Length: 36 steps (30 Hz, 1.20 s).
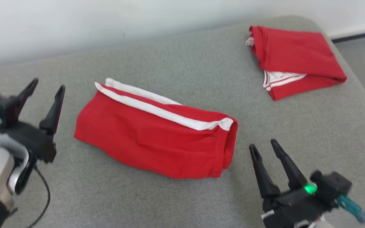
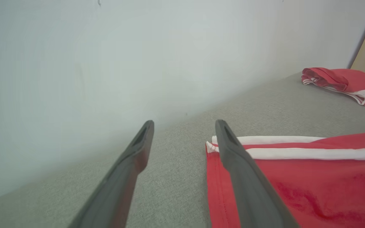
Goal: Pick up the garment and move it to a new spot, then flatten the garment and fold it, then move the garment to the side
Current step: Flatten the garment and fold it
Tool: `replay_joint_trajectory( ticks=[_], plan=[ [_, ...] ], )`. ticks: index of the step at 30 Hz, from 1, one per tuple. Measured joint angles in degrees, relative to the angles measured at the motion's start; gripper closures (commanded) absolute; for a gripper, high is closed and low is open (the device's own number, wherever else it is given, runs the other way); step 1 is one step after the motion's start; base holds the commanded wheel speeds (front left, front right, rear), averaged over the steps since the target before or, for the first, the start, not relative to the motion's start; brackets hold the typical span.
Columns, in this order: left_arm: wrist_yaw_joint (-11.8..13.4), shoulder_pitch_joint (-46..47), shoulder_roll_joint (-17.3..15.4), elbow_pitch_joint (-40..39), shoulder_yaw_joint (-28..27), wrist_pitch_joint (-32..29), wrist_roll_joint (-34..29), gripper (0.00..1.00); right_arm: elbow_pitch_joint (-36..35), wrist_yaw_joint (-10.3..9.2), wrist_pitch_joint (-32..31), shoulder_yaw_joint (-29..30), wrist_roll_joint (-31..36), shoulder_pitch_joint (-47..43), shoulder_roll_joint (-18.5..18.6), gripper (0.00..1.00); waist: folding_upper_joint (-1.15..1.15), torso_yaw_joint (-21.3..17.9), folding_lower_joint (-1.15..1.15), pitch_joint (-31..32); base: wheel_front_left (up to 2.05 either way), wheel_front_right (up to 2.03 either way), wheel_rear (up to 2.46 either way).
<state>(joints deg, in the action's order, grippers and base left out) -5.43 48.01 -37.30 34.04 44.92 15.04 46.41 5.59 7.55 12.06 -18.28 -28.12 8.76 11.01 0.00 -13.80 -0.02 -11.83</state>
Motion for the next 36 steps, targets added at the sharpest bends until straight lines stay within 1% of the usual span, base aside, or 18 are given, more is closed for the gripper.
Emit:
replay_joint_trajectory(
  ticks=[1,5,9,12,16,22,26,31,36],
  plan=[
    [0.77,-2.96,-0.6,-2.3,-2.08,0.01,-0.51,0.0,-1.62,0.0,0.8,1.6,1.42,-2.35,-0.97,0.0,0.0,0.27,0.0,1.2,0.0,0.0,0.0],
    [1.38,-6.52,-1.33,-5.01,-4.2,0.01,-1.18,0.0,-4.04,0.0,1.9,3.59,2.75,-6.39,-3.13,0.0,0.0,0.74,0.0,2.63,0.0,0.0,0.0],
    [1.67,-9.25,-2.82,-6.68,-5.77,0.01,-1.55,0.0,-6.44,0.0,2.59,3.89,5.53,-10.53,-4.74,0.0,0.0,1.17,0.0,3.68,0.0,0.0,0.0],
    [1.37,-9.58,-3.9,-7.11,-5.88,-0.6,-1.46,0.0,-6.97,0.0,2.67,3.8,7.25,-12.21,-5.47,0.0,0.0,0.8,0.0,3.82,0.0,0.0,0.0],
    [0.27,-8.05,-4.89,-7.79,-4.25,-4.49,-1.78,0.0,-7.32,0.0,2.85,3.38,7.73,-12.4,-6.16,0.0,0.0,-0.13,0.01,3.39,0.0,0.0,0.0],
    [-1.15,-3.53,-3.96,-6.33,-2.23,-13.62,0.78,0.0,-7.27,0.0,2.93,2.75,7.9,-10.82,-6.69,0.0,0.0,-1.38,0.02,1.51,0.0,0.0,0.0],
    [-1.69,-1.44,-4.22,-4.59,-0.42,-18.68,2.77,0.0,-7.11,0.0,2.94,2.15,8.09,-9.69,-7.23,0.0,0.0,-2.79,0.02,-0.08,0.0,0.0,0.0],
    [-1.99,-0.08,-4.88,-2.71,2.83,-23.18,3.21,0.0,-6.84,0.0,3.03,1.9,8.06,-8.68,-7.66,0.0,0.0,-4.69,0.02,-2.4,0.0,0.0,0.0],
    [-2.08,-0.07,-5.25,-1.47,5.58,-25.2,4.39,0.0,-6.42,0.0,3.04,2.1,8.05,-8.47,-7.92,0.0,0.0,-6.59,0.02,-4.26,0.0,0.0,0.0]
  ],
)
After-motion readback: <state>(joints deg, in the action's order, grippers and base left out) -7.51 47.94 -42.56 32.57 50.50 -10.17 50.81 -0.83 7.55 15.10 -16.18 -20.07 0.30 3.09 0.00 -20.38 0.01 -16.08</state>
